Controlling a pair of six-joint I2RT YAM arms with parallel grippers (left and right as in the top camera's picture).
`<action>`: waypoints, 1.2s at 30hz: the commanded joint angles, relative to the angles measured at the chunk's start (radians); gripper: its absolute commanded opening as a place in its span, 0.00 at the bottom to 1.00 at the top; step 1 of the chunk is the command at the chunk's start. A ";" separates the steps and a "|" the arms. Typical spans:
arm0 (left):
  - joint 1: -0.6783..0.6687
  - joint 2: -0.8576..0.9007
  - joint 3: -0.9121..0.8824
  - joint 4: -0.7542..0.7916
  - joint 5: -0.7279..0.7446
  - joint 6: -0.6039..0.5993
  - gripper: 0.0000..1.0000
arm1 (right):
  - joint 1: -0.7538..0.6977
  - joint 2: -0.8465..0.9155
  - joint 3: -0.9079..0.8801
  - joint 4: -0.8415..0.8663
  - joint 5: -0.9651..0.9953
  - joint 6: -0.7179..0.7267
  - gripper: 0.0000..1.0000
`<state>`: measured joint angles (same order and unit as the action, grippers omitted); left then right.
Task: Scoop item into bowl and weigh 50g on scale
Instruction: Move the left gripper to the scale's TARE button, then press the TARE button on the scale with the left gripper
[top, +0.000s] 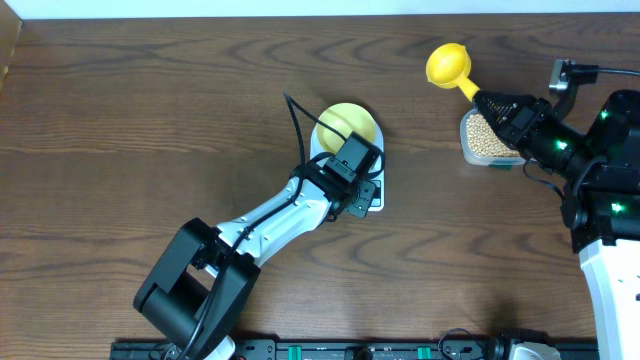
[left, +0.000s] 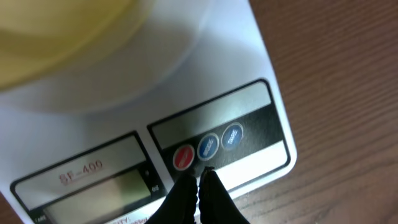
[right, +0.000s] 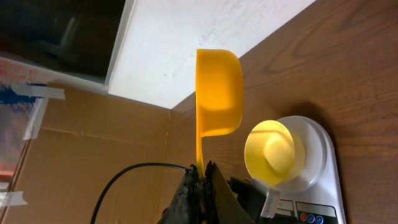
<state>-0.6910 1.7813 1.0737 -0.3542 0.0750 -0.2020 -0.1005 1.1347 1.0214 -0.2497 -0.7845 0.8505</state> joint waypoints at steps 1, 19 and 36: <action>0.001 0.013 0.003 0.013 -0.029 0.007 0.07 | 0.003 -0.004 0.014 0.003 0.008 -0.022 0.01; 0.000 0.053 -0.011 0.068 -0.056 0.006 0.07 | 0.003 -0.004 0.014 0.003 0.008 -0.022 0.01; 0.001 0.099 -0.011 0.045 -0.069 0.007 0.07 | 0.003 -0.004 0.014 -0.014 0.008 -0.037 0.01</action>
<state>-0.6910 1.8404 1.0718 -0.2829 0.0231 -0.2020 -0.1005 1.1347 1.0214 -0.2588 -0.7841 0.8387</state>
